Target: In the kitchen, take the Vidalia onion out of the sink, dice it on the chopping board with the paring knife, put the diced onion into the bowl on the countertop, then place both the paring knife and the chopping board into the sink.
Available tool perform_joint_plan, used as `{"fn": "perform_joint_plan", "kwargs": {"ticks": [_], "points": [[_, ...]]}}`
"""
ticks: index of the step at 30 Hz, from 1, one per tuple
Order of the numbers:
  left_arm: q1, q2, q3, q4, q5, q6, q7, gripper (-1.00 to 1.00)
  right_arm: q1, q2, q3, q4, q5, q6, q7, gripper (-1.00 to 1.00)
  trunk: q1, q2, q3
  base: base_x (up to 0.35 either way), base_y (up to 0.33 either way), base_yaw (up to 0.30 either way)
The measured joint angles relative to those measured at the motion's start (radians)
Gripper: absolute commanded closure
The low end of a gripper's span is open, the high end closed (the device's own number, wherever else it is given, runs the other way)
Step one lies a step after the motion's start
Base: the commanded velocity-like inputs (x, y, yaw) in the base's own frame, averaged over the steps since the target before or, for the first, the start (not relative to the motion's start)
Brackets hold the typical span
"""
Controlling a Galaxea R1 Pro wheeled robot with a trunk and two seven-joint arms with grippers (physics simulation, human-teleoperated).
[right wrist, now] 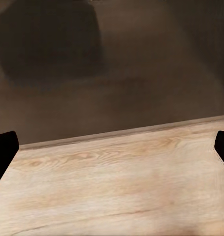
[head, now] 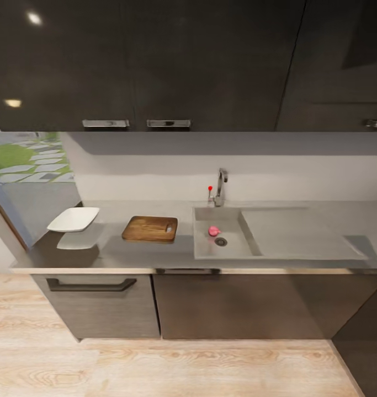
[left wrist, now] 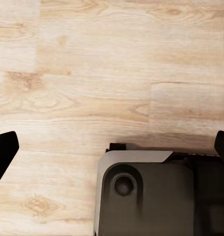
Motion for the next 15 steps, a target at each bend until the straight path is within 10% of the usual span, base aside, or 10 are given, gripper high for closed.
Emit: {"fn": "perform_joint_plan", "kwargs": {"ticks": [15], "points": [[0.000,0.000,0.000,0.002,0.000,0.000,0.000,-1.00,0.001,0.000,0.000,0.005,0.000,0.000,0.000,-1.00,0.000,0.000,0.000,0.001,-0.310,0.000]]}}
